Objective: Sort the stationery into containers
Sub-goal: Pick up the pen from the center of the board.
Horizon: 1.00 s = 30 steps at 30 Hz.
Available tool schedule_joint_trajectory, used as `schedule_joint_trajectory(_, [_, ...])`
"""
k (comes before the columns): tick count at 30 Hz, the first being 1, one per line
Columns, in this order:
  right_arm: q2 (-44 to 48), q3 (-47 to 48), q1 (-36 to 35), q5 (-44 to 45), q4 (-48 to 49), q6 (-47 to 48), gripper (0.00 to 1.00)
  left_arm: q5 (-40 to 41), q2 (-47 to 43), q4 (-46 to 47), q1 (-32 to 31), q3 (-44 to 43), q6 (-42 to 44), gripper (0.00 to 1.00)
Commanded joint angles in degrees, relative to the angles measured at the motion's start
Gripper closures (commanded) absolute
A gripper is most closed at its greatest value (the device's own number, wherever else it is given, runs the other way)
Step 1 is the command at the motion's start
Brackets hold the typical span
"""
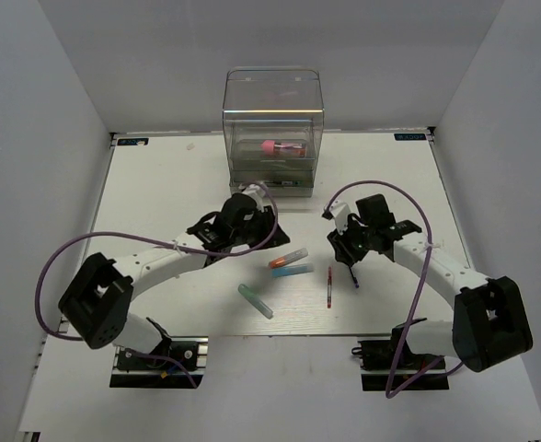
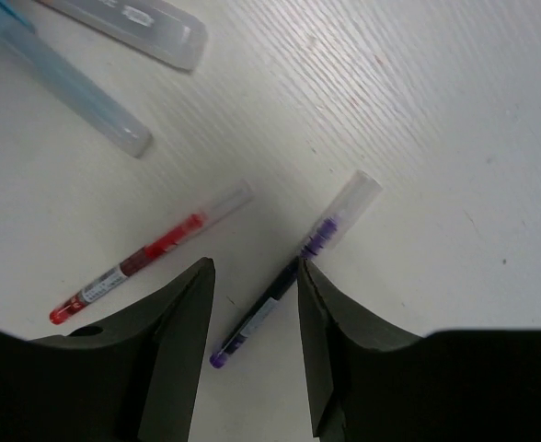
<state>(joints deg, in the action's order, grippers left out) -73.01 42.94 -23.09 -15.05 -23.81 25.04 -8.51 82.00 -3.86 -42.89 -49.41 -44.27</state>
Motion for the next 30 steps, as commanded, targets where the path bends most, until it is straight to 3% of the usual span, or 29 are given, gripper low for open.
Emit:
schedule_joint_trajectory(1, [-0.55, -0.48, 1.64, 5.02, -0.97, -4.03, 0.52, -3.18, 3.94, 4.12, -3.41, -4.89, -0.99, 0.5])
schedule_joint_trajectory(2, [-0.9, -0.57, 1.82, 5.64, -0.89, -4.03, 0.52, -1.61, 5.09, 4.12, -4.21, -5.87, -0.99, 0.37])
schedule_joint_trajectory(4, [-1.69, -1.19, 2.61, 6.61, -0.53, -4.12, 0.52, -0.81, 8.51, 3.51, -5.61, -8.77, -1.61, 0.31])
schedule_joint_trajectory(11, [-6.08, -1.45, 3.67, 6.96, 0.52, -4.56, 0.52, 2.18, 16.26, 0.7, -11.07, -16.33, -2.93, 0.26])
schedule_joint_trajectory(15, [-8.19, -0.84, 3.93, 7.14, 0.96, -5.09, 0.54, 3.5, 16.97, 0.69, -13.09, -16.33, -3.45, 0.26])
schedule_joint_trajectory(18, [-10.65, -0.4, 4.02, 6.44, 0.96, -5.35, 0.64, 5.34, 15.39, 1.39, -13.61, -14.5, -3.45, 0.26])
schedule_joint_trajectory(23, [-12.94, 0.83, 4.2, 3.45, -0.53, -3.68, 0.98, 8.25, 10.39, 2.63, -13.62, -8.7, -4.68, 0.26])
schedule_joint_trajectory(27, [-11.1, 5.12, 4.2, -1.11, -0.71, 3.49, 1.0, 9.74, 5.55, 5.34, -13.62, -2.81, -8.01, 0.2])
schedule_joint_trajectory(30, [-9.69, 10.83, 3.93, -4.63, -0.18, 10.08, 1.0, 11.14, 1.42, 6.58, -13.62, 2.11, -10.65, 0.09])
